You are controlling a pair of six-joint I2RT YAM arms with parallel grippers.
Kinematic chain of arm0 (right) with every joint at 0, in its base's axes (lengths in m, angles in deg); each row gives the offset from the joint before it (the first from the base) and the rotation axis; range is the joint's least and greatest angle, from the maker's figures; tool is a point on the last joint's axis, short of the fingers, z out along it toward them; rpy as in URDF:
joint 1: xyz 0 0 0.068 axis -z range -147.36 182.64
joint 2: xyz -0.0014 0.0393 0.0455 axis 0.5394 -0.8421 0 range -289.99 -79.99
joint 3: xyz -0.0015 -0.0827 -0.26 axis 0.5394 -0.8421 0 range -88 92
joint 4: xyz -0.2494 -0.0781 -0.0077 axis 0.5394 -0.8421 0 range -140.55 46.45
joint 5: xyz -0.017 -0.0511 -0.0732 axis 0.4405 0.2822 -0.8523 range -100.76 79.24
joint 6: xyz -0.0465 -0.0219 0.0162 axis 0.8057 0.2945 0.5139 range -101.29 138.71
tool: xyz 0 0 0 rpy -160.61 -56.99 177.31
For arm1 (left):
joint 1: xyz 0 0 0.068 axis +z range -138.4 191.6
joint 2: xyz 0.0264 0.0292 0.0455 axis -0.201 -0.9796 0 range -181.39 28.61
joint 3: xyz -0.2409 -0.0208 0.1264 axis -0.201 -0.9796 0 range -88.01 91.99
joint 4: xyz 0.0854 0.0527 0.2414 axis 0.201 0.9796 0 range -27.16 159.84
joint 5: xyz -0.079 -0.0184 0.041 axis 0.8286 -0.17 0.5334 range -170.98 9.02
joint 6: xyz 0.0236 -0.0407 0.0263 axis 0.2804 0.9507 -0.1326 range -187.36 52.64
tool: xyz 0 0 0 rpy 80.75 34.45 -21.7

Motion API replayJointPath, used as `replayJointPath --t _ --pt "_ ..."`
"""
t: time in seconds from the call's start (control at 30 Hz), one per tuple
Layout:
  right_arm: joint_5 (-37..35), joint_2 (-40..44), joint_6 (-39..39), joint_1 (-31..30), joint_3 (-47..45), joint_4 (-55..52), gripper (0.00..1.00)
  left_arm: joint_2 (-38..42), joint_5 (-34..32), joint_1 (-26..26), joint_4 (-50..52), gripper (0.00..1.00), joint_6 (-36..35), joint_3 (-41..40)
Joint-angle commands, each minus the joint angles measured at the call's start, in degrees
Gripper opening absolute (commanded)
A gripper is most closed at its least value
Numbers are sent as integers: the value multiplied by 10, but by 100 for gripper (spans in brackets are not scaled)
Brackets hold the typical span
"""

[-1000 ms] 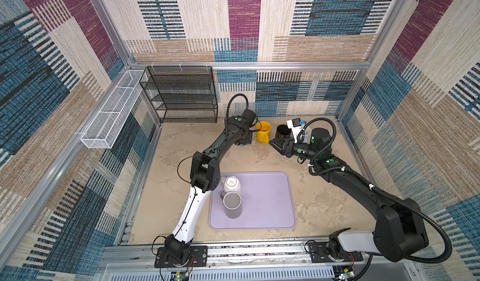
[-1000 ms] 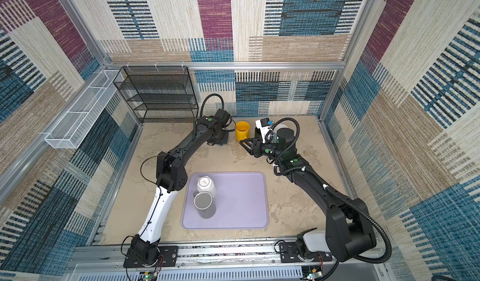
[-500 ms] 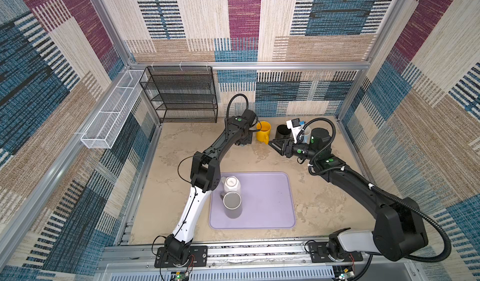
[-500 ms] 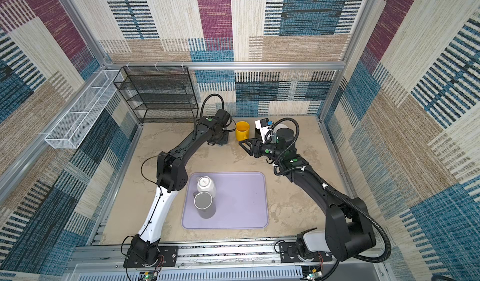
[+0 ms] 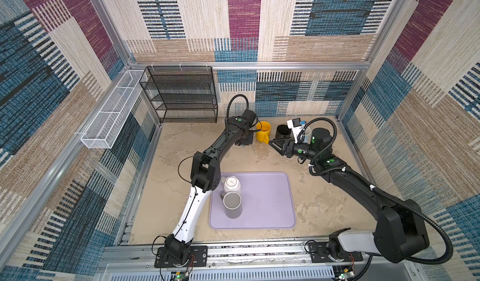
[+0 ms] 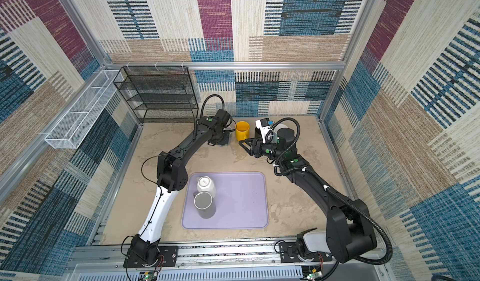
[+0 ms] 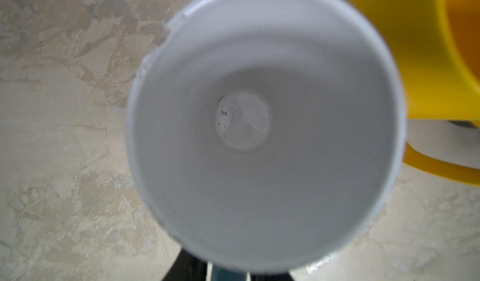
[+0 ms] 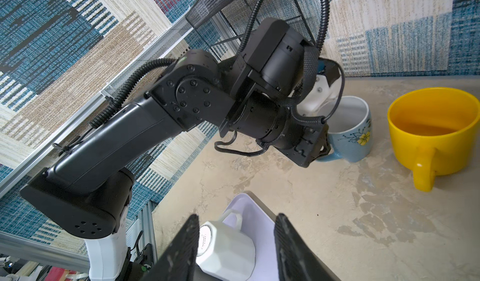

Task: Turn the mug right side up
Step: Place the mug at the top-center of the table.

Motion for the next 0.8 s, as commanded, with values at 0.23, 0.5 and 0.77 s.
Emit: replayJointPath --t 0.23,0.5,0.77 --pt "-1 5 3 1 -4 9 50 7 6 0 -3 26 16 -5" --pt "-2 11 5 1 -9 6 50 17 21 0 -5 25 24 -14" --pt "-1 16 6 1 -12 6 50 33 32 0 -15 30 24 -29"
